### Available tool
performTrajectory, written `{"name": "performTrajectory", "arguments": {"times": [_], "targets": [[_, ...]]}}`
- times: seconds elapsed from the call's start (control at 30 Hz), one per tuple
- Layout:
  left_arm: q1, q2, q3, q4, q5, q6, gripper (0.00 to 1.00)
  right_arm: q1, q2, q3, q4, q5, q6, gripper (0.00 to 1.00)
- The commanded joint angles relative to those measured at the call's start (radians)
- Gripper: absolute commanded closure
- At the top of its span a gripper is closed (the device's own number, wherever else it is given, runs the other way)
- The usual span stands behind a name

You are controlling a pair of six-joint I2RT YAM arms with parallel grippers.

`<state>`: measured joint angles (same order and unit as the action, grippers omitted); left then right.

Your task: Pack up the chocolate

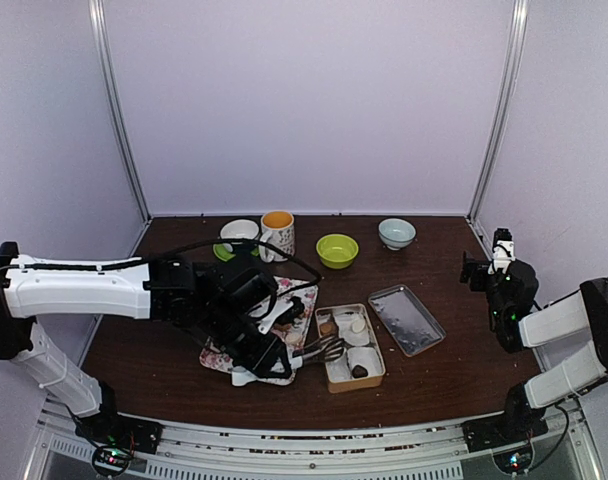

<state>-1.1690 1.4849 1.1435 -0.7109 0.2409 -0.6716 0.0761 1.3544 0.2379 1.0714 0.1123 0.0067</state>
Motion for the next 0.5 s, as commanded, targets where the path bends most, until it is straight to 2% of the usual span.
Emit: {"name": "performTrajectory", "arguments": {"times": [0.0,0.1,0.23,0.47], "targets": [[-0.006,0.002,0.032,0.043,0.006,0.002,0.61,-0.007,0.005,0.016,0.008,0.015,0.008,0.0],[-0.006,-0.002,0.034,0.034,-0.002,0.002,0.55,-0.007,0.005,0.017,0.008,0.015,0.007,0.0],[-0.006,-0.03,0.051,0.008,-0.055,-0.001,0.55,-0.007,0.004,0.016,0.008,0.015,0.008,0.0],[-0.004,-0.152,0.041,-0.039,-0.239,-0.044,0.56,-0.007,0.005,0.017,0.008,0.015,0.008,0.0]]}}
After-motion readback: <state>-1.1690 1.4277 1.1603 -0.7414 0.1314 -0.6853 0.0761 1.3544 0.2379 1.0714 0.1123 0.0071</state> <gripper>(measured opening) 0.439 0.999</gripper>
